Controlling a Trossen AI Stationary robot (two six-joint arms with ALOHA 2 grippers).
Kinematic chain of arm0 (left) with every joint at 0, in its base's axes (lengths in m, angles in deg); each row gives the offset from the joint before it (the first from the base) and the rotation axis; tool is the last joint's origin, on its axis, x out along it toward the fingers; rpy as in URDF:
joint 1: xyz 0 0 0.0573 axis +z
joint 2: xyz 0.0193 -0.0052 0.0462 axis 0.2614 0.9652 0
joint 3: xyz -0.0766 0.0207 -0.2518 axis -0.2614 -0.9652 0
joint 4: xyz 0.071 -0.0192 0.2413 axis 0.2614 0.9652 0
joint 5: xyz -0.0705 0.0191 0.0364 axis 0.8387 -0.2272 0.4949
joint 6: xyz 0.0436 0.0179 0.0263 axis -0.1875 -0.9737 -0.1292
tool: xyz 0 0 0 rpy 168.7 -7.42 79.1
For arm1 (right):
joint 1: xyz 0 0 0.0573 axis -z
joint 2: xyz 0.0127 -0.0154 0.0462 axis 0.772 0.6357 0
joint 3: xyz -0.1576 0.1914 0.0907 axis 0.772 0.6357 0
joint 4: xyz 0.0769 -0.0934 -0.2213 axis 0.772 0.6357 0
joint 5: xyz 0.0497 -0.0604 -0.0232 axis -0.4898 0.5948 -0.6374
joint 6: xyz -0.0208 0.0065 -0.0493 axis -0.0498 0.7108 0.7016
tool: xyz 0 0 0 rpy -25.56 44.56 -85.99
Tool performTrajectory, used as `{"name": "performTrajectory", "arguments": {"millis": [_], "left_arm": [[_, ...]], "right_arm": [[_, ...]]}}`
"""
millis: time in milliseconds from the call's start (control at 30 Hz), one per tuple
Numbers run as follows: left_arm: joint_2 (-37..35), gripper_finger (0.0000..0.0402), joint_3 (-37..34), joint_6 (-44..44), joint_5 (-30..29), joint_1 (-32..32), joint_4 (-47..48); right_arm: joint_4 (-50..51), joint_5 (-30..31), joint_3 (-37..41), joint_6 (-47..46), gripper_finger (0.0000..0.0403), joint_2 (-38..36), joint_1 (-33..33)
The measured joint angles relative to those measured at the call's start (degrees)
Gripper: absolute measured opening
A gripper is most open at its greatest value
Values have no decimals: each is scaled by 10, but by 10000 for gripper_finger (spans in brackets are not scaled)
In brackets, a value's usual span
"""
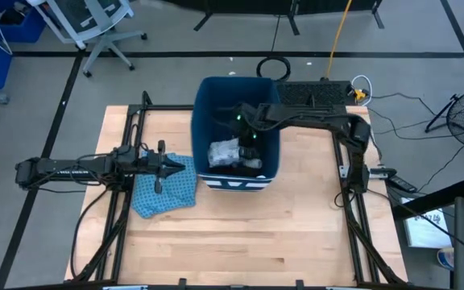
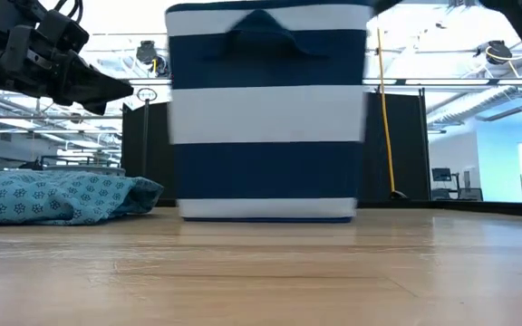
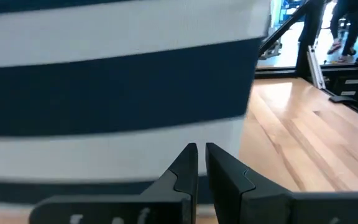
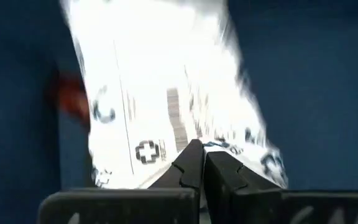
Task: Pick & place medical supplies in basket/bin
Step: Put the mailer bag into the blue bin, then adjust the blue bin
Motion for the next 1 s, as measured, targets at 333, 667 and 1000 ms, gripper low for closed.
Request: {"name": "performTrajectory", "arguments": {"millis": [333,667,1000], "left_arm": [[0,37,0,-6,2,0,-6],[0,37,0,-11,-3,0,-6],[8,37,0,23,-54,0,3]], "right_arm": [[-31,-1,66,-2,0,3,2],[-88,33,69,-12,88,-41,2],[-120,50,68,-17,202,-168,2]]}}
